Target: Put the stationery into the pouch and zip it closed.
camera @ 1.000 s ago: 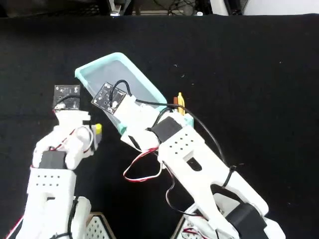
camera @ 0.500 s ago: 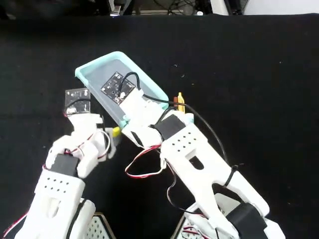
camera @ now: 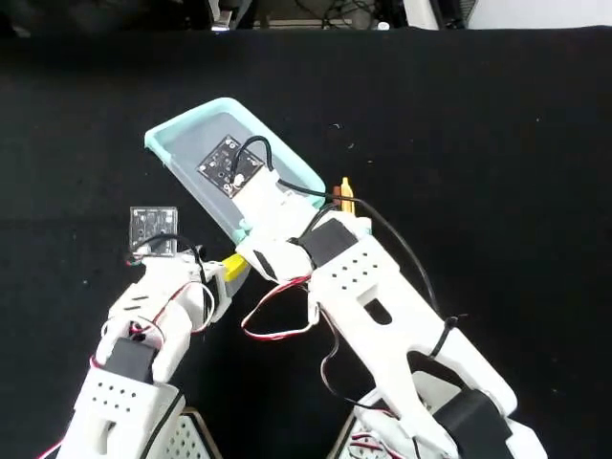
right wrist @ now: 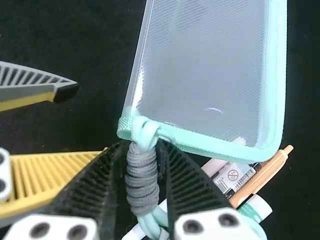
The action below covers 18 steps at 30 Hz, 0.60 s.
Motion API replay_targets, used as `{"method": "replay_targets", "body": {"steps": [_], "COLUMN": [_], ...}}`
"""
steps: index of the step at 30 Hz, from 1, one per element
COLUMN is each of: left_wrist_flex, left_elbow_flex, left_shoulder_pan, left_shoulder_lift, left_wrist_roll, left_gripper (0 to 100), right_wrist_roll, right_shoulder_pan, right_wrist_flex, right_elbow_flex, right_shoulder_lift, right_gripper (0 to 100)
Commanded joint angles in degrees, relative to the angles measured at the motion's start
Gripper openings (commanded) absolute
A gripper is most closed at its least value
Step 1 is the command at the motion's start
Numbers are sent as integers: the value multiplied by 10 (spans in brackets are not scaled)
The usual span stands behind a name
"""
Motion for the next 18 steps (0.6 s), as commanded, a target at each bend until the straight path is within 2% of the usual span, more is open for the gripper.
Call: {"method": "replay_targets", "body": {"steps": [1, 4, 10, 18], "left_wrist_flex": [-26, -29, -29, -24], "left_elbow_flex": [-2, -3, -1, 1], "left_shoulder_pan": [-13, -36, -39, -5], "left_shoulder_lift": [-24, -25, -25, -25], "left_wrist_roll": [-10, -11, -12, -10], "left_gripper": [270, 267, 267, 267], "right_wrist_roll": [-5, -5, -5, -5], "right_shoulder_pan": [0, 0, -1, -1], "right_wrist_flex": [-9, -4, 7, 8], "right_elbow_flex": [-7, -7, -9, -7], "right_shoulder_lift": [-7, -7, -8, -53], "right_gripper": [11, 11, 12, 12]}}
